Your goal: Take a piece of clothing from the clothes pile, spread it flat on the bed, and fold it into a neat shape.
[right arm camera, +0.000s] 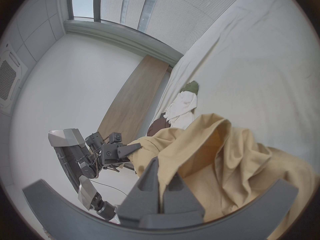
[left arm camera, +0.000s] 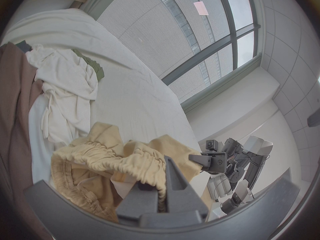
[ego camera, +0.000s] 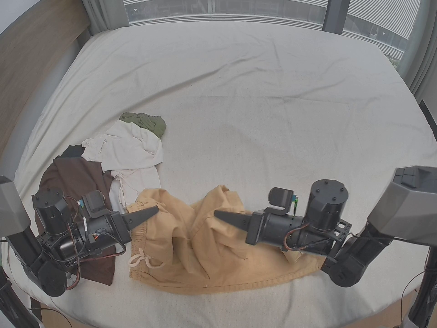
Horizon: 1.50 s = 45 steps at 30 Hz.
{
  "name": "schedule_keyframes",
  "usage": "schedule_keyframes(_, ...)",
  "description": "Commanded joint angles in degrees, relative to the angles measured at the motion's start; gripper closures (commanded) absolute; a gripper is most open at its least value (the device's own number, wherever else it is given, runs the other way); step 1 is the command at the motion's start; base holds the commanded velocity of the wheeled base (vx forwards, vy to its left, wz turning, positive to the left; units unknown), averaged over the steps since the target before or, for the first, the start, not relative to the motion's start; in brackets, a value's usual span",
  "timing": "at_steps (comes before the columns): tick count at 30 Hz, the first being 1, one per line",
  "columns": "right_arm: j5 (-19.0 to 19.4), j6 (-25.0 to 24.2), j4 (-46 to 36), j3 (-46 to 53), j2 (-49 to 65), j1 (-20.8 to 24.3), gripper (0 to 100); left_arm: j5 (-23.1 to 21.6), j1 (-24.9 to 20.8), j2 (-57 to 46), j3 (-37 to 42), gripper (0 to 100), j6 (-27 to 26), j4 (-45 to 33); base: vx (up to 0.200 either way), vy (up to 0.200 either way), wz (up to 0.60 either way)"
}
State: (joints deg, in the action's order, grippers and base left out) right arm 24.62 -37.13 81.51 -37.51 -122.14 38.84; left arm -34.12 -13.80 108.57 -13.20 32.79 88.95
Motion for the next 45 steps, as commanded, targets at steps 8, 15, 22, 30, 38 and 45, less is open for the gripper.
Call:
schedule_keyframes(8,0.7,0.4,6.9,11.1,6.4,-6.5,100,1.9,-0.3,-3.1,-2.2,100,0.2,0.1,0.0,0.0,0.0)
schedule_keyframes(15,3.6,1.4,6.8,15.0,10.2,-10.6,100,1.9,-0.3,-3.1,-2.7,100,0.2,0.1,0.0,0.0,0.0)
schedule_keyframes(22,3.8,4.8,6.8,16.1,10.4,-11.3,100,1.9,-0.4,-3.0,-3.8,100,0.2,0.1,0.0,0.0,0.0)
schedule_keyframes(30,3.9,5.8,6.9,15.9,10.5,-12.6,100,2.0,-0.1,-2.8,-4.6,100,0.3,0.1,0.0,0.0,0.0)
schedule_keyframes(38,4.0,5.9,6.8,15.5,11.0,-14.6,100,2.0,0.4,-3.0,-6.0,100,0.4,0.1,0.0,0.0,0.0)
schedule_keyframes(45,4.2,5.8,6.8,15.1,11.5,-16.3,100,1.9,0.7,-3.9,-6.3,100,0.4,0.1,0.0,0.0,0.0)
